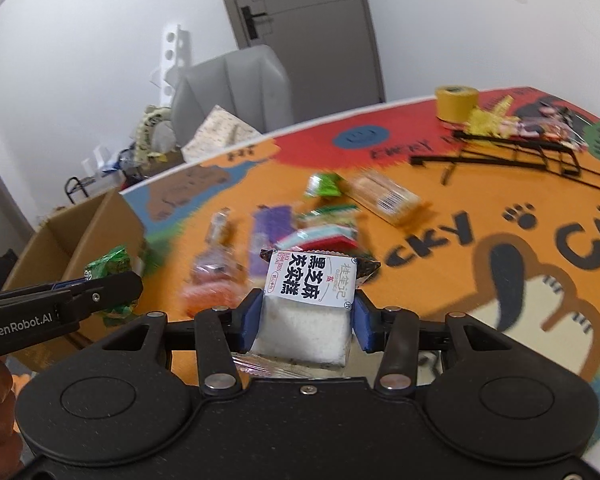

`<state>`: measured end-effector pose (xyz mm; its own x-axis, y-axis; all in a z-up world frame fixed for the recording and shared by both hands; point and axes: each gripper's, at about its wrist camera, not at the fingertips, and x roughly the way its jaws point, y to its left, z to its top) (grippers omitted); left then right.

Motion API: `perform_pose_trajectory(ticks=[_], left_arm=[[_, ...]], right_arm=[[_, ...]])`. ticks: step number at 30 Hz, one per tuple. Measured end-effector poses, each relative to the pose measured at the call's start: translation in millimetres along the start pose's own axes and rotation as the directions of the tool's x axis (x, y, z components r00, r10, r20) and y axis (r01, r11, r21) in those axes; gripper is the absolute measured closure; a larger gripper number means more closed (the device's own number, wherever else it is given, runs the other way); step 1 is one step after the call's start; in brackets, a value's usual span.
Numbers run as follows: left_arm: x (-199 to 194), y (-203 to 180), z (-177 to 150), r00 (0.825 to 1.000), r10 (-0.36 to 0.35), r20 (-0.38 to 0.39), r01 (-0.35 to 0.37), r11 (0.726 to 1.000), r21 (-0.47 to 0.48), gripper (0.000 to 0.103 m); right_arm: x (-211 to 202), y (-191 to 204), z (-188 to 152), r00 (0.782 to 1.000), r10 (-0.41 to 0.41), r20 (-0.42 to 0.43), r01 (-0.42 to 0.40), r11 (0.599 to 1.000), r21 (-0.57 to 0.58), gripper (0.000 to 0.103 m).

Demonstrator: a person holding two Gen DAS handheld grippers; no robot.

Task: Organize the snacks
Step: 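Carry both packets over the box and open both grippers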

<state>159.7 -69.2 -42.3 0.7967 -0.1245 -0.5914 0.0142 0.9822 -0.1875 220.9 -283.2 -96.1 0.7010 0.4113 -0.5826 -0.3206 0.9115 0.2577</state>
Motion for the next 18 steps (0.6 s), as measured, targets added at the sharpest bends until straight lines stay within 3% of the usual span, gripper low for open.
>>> perform_pose_trajectory(ticks=[18], left_arm=[[-44.3, 57.4, 22.8, 0.991, 0.104, 0.081, -0.1, 0.993, -0.062, 0.074]], right_arm=[[9.3, 68.6, 23.8, 0.992, 0.123, 0.027, -0.121, 0.989, -0.089, 0.059]])
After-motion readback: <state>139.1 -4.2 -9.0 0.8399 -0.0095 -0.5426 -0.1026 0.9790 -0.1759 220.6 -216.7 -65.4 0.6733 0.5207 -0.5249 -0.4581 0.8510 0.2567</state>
